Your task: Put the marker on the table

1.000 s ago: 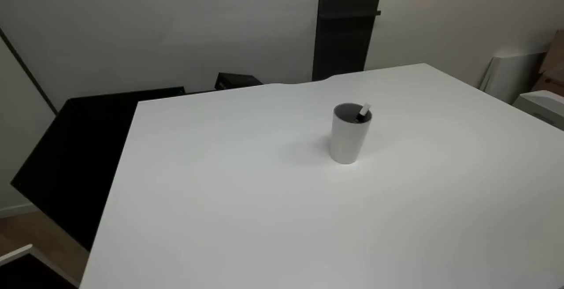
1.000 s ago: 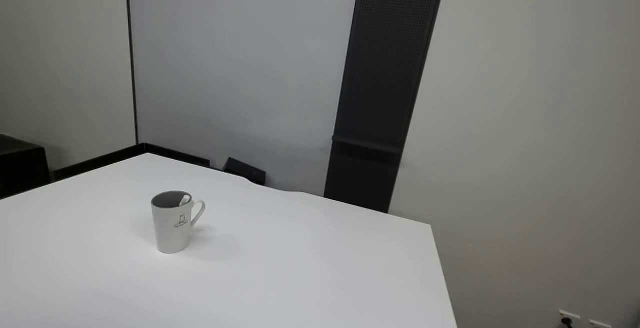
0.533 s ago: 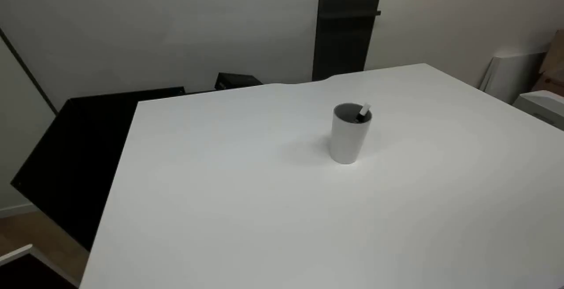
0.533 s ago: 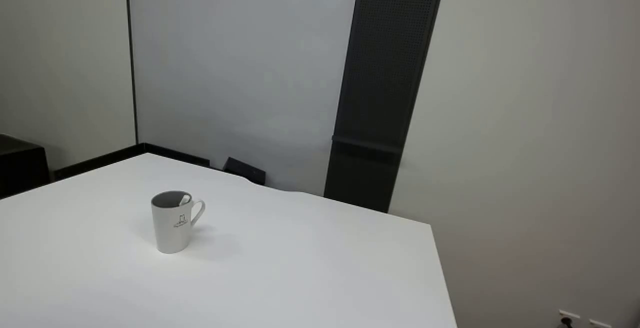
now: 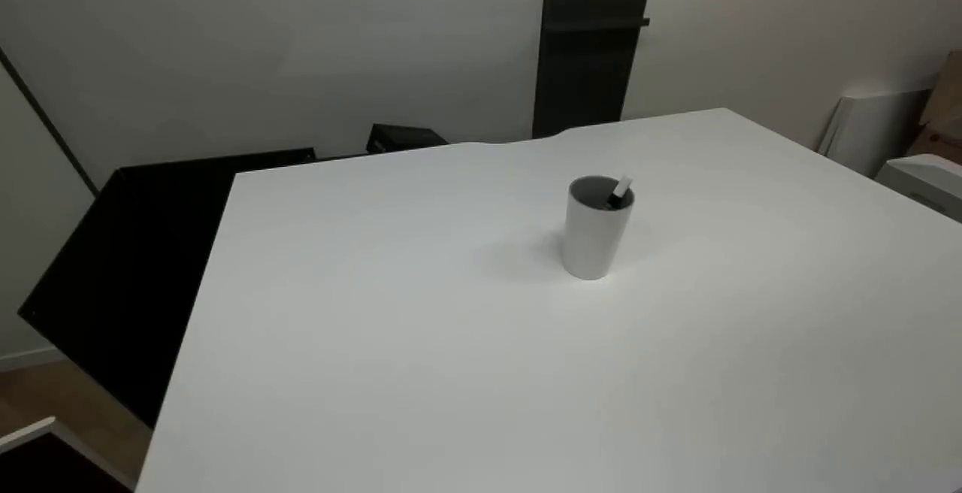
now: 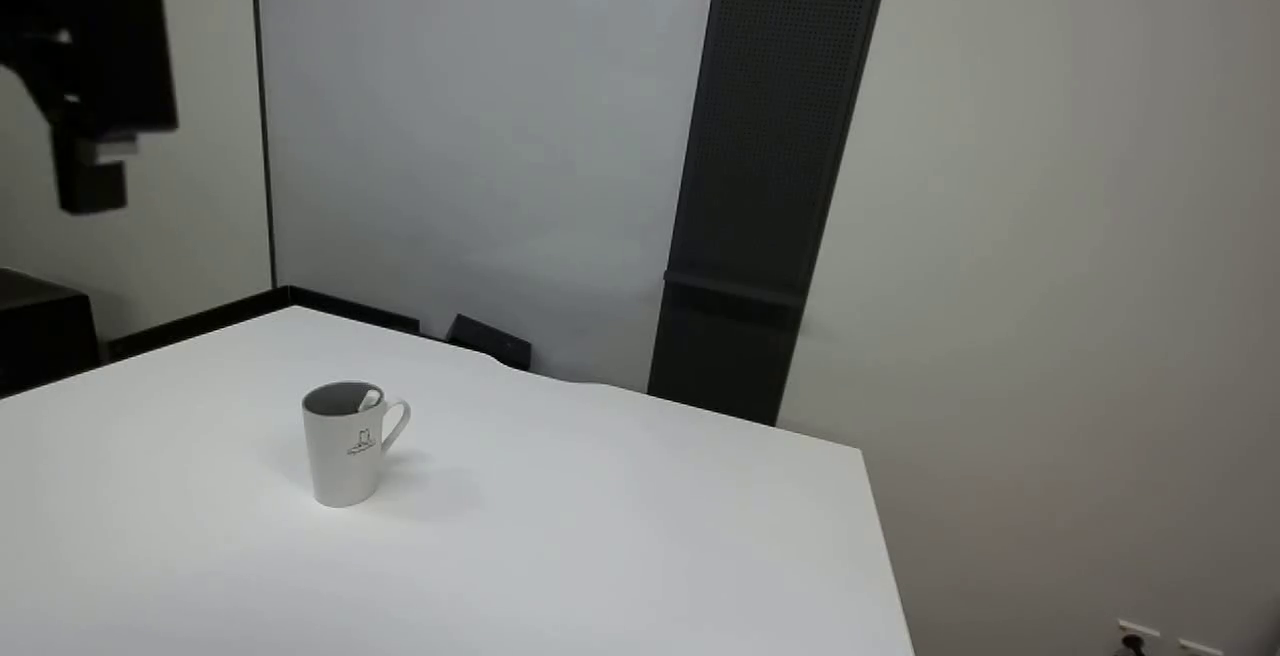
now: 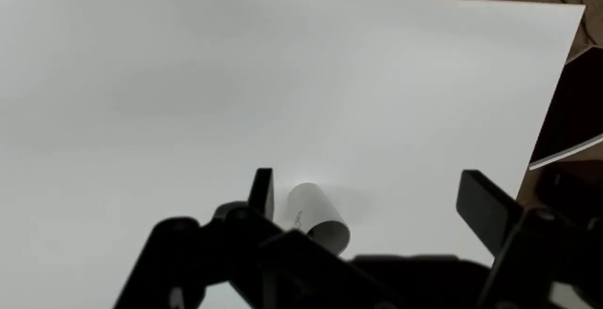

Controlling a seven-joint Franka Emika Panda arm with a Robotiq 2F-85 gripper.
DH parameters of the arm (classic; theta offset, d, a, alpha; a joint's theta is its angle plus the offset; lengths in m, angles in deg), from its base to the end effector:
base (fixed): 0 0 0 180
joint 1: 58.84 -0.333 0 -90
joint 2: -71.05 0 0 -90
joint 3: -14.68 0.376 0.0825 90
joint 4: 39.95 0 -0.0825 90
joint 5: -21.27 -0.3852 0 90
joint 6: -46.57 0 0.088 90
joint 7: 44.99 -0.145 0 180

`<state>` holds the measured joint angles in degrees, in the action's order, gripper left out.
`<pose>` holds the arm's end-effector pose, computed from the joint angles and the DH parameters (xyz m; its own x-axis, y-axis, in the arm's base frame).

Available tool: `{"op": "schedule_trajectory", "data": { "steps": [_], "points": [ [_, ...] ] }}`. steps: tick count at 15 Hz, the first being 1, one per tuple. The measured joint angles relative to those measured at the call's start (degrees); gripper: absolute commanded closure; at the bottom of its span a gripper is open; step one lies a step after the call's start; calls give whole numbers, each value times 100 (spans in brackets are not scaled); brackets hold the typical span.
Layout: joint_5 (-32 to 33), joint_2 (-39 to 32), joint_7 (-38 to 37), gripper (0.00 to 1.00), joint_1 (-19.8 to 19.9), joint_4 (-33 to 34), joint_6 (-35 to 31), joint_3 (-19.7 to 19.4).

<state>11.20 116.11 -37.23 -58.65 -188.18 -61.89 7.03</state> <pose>0.2870 -0.0261 0.5146 0.9933 -0.0294 0.1121 -0.0005 -0.9684 -0.2492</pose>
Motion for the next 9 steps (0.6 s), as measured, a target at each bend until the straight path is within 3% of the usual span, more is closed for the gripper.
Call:
{"op": "schedule_trajectory", "data": {
  "steps": [4, 9],
  "points": [
    [-8, -891, 278, 0, -12, 224, -780, -28],
    [-38, -2014, 415, 0, -65, 1105, -1167, -25]
  ]
}}
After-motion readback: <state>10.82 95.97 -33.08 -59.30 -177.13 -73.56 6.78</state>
